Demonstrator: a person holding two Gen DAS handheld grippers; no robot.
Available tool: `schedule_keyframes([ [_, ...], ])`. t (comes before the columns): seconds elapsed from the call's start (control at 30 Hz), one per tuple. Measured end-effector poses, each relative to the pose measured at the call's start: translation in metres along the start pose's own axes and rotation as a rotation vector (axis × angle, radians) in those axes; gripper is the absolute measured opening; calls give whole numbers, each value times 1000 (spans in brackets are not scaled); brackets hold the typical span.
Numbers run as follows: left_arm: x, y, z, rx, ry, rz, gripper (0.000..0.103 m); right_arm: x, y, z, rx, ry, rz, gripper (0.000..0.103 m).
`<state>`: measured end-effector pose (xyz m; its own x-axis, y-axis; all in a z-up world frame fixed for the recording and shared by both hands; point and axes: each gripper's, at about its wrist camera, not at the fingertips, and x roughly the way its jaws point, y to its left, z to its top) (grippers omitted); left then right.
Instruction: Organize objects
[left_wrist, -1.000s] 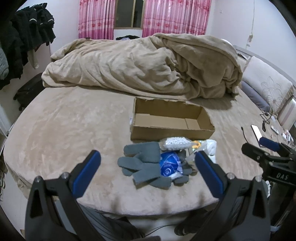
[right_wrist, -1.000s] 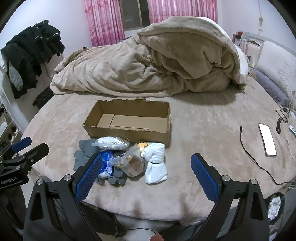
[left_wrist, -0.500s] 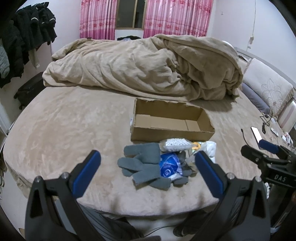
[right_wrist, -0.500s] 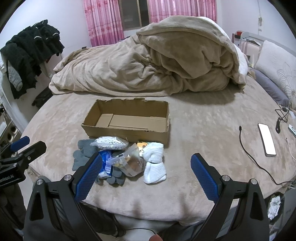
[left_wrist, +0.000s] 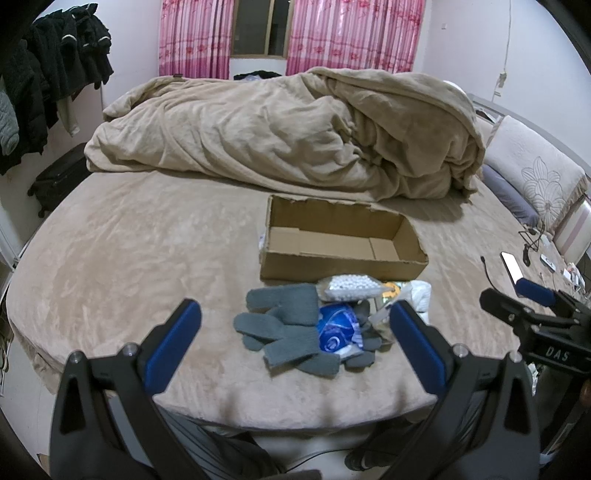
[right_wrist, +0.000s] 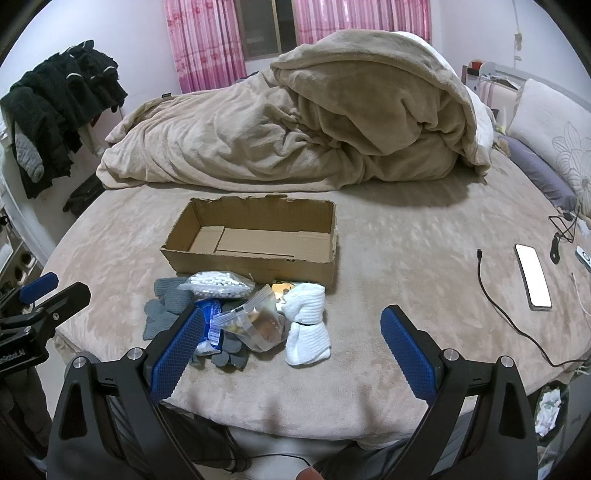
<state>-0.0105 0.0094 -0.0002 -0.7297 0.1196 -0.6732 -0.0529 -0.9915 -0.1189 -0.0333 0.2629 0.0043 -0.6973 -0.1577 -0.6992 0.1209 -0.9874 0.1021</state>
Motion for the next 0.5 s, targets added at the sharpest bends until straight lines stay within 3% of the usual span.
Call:
schedule_keyframes([
  [0.5, 1, -2, -2, 1, 4, 0, 102, 3, -6, -3, 9, 4, -4, 98],
])
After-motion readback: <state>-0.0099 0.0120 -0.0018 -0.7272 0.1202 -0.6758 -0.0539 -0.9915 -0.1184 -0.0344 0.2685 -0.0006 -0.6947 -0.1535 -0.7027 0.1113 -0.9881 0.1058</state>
